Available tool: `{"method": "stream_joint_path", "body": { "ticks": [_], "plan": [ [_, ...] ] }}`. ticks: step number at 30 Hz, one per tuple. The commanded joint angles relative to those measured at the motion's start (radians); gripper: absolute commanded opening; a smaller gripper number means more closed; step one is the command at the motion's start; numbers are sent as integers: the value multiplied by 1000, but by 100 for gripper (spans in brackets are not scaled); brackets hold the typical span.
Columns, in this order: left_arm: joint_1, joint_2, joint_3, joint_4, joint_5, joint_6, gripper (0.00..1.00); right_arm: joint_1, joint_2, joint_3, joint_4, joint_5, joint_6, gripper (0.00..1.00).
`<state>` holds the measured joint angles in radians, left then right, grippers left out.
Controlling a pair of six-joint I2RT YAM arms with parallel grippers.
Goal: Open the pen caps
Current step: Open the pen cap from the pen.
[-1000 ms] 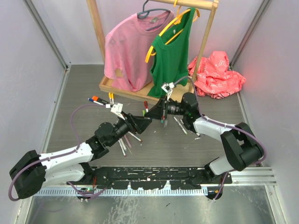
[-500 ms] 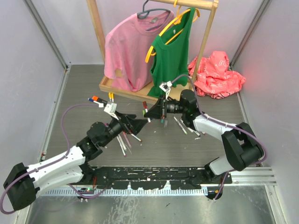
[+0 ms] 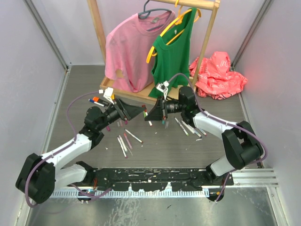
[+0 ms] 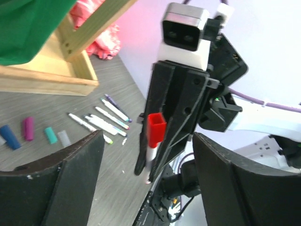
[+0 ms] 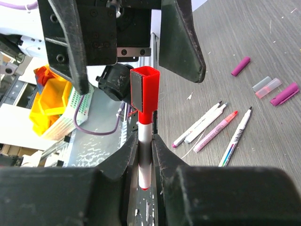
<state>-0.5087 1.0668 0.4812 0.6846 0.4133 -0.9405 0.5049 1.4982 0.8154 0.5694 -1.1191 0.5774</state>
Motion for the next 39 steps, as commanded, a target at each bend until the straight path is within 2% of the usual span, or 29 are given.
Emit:
{"method": "stream_joint_path", "body": {
  "ticks": [1,11,17,25,39],
  "plan": [
    [6,60,69,219,136,-94,73,0,5,58,-7,-74,-18,1],
    [5,195,80,390,169,-198,48,0,7,62,-15,-82,-16,1],
    [5,241,78,397,151,-221,39,0,9,64,-37,-60,-29,1],
    [-7,167,52,265,76,-180,39,2,2,98,-200,39,-139,1],
    [-58,96,75,25,-14,-80,37,13,6,127,-309,105,-220,1]
  ]
}}
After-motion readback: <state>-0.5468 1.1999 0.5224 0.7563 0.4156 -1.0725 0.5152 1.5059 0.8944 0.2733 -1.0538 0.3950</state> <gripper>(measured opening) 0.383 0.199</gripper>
